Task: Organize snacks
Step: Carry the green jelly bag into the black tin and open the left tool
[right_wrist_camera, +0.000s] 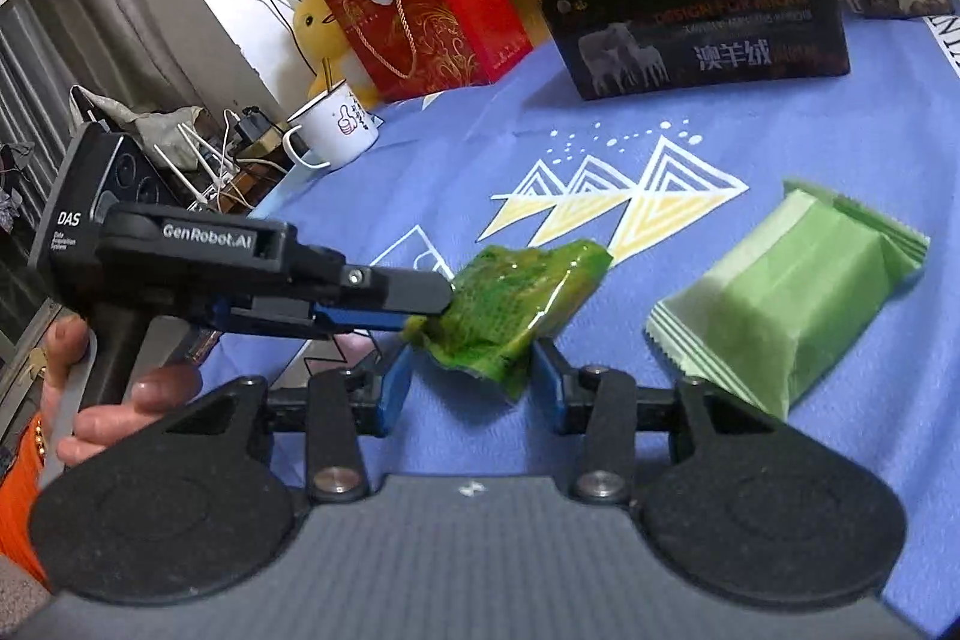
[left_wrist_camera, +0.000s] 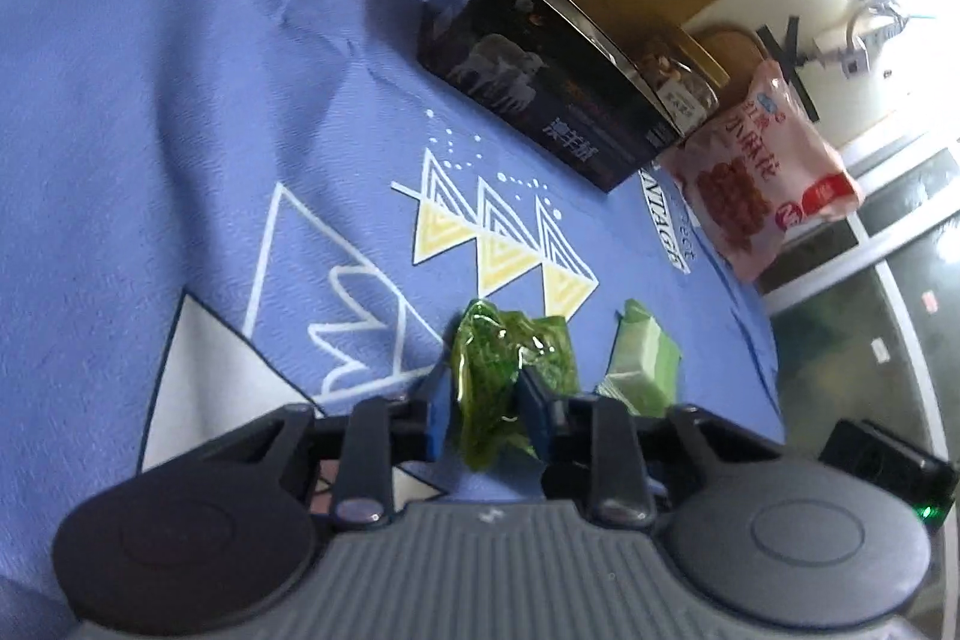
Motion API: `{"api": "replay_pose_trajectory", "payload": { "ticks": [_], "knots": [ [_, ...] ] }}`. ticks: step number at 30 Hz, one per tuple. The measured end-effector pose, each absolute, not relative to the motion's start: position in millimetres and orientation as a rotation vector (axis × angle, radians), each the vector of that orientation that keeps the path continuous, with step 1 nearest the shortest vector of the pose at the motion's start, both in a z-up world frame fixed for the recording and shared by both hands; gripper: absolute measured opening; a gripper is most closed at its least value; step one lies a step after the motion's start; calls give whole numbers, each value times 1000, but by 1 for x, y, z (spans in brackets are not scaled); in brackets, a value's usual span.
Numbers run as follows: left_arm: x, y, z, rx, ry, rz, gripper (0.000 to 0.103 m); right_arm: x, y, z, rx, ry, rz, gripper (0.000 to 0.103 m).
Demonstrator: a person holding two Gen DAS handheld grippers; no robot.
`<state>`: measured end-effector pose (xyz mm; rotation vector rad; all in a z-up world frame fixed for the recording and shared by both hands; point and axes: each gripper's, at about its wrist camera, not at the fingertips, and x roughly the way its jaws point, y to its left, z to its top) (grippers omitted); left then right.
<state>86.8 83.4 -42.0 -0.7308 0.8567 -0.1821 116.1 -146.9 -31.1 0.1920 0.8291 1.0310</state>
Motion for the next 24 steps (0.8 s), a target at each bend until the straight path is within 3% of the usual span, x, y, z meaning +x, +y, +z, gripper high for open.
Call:
{"api": "replay_pose_trajectory", "payload": {
  "ticks": [1, 2, 3, 5, 14, 24],
  "knots": [
    [87, 85, -42, -729, 863, -179, 4, 117, -146, -31, 197, 830, 1029, 48],
    [88, 89, -44, -750, 861, -179, 4, 118, -147, -31, 205, 828, 1024, 41],
    [88, 93, -44, -761, 860, -177, 4, 120, -147, -31, 213, 826, 1023, 22],
    [92, 96, -42, -757, 857, -178, 4, 125, -145, -31, 230, 831, 1037, 19],
    [141, 96, -6, -704, 800, -227, 4, 155, -142, 4, 293, 713, 1033, 17],
    [251, 105, 56, -644, 673, -230, 4, 268, -122, 56, 365, 608, 965, 17]
  ]
}}
